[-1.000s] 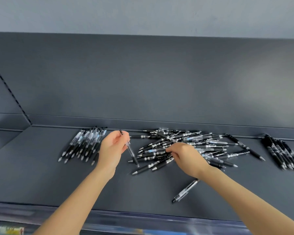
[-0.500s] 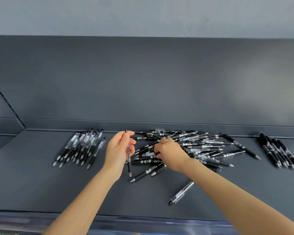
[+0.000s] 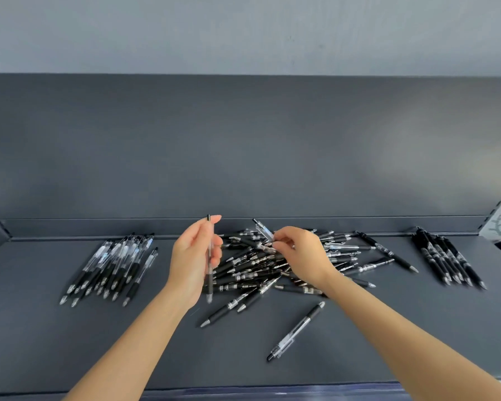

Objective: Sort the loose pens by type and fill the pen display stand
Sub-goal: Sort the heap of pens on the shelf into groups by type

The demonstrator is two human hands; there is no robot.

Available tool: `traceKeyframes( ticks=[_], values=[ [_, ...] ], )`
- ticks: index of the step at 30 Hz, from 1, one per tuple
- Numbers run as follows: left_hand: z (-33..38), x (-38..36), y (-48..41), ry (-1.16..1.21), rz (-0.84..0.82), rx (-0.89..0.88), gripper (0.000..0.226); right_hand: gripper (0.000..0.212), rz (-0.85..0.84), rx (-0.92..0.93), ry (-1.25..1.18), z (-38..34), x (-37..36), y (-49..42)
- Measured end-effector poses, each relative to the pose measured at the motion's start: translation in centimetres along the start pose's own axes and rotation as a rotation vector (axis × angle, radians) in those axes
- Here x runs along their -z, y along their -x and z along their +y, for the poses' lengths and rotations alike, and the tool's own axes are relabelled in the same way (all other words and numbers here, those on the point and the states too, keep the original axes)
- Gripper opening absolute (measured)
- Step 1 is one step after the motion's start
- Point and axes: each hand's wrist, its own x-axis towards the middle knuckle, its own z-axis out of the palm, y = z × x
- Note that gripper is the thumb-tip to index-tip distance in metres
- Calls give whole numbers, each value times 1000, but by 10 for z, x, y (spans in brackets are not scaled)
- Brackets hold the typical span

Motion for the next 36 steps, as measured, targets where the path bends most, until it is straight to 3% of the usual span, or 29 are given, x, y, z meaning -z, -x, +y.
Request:
traceKeyframes(
  ticks=[5,10,18,29,32,36],
  values=[
    [-9,-14,-2,-31,-40,33,24,12,-1,-143,79,38,34,-9],
    [-11,-29,3,-58,-111,93,22,5,133,-274,-89,71,64,-6],
    [-21,-64,8,-107,-167,231,12,7,-214,-253,184,97,81,17],
    [-32,-69,15,-252,-255,192,20,14,-314,-134,467,112,72,29],
    [-33,-71,18,-220,-204,211,28,12,-240,-138,354,106,78,25],
    [-32,-73,22,-187,-186,197,23,12,-81,-241,-177,83,81,24]
  ],
)
